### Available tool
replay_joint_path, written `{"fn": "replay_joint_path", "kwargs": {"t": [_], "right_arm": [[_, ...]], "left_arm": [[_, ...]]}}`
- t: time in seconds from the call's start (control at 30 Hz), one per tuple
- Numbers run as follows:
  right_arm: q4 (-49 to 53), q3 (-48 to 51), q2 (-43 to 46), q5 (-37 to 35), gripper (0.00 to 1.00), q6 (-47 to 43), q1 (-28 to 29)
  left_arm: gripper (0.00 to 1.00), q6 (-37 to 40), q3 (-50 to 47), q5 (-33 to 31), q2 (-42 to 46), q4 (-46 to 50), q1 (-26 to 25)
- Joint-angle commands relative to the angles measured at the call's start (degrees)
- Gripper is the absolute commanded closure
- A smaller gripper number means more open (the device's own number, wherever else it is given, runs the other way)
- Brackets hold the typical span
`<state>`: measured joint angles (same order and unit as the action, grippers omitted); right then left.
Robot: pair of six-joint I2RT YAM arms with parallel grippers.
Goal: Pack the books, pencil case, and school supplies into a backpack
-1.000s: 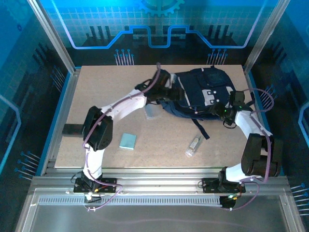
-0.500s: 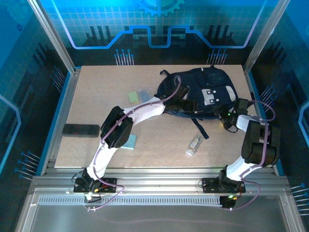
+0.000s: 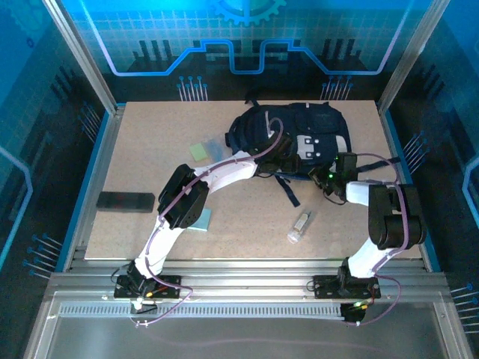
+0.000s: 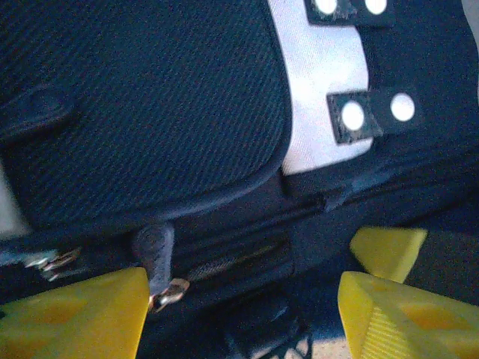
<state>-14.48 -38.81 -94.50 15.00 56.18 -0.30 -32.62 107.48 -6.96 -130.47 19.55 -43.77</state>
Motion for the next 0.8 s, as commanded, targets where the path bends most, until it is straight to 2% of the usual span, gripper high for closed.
{"fn": "replay_joint_path", "kwargs": {"t": [0.0,0.3,0.5,0.63,0.7,0.77], "right_arm": [[4.11,1.48,1.56,-0.65,1.0,3.5,3.93],[6.38,3.11,5.74,-5.37,1.0,4.55,4.69],[5.0,3.52,5.3,-5.37,1.0,5.25,5.4],[5.16,3.47,5.33,-5.48,1.0,5.03,6.28],[5.23,3.74,5.55,-5.7,1.0,5.0,6.36],[5.4,4.07,5.64,-6.06,1.0,4.99,6.3]], "left_arm": [[0.32,1.93,0.53,-5.3,-1.54,1.94,0.09],[0.38,3.73,-3.12,-14.49,-0.22,1.82,1.51],[0.44,3.92,-4.51,-15.29,-0.65,1.35,1.52],[0.54,3.38,-2.34,-16.2,-3.44,1.91,2.13],[0.67,2.66,-2.79,-15.72,-3.73,0.48,2.94],[0.75,2.0,-2.94,-14.63,-3.91,-0.41,3.8]]}}
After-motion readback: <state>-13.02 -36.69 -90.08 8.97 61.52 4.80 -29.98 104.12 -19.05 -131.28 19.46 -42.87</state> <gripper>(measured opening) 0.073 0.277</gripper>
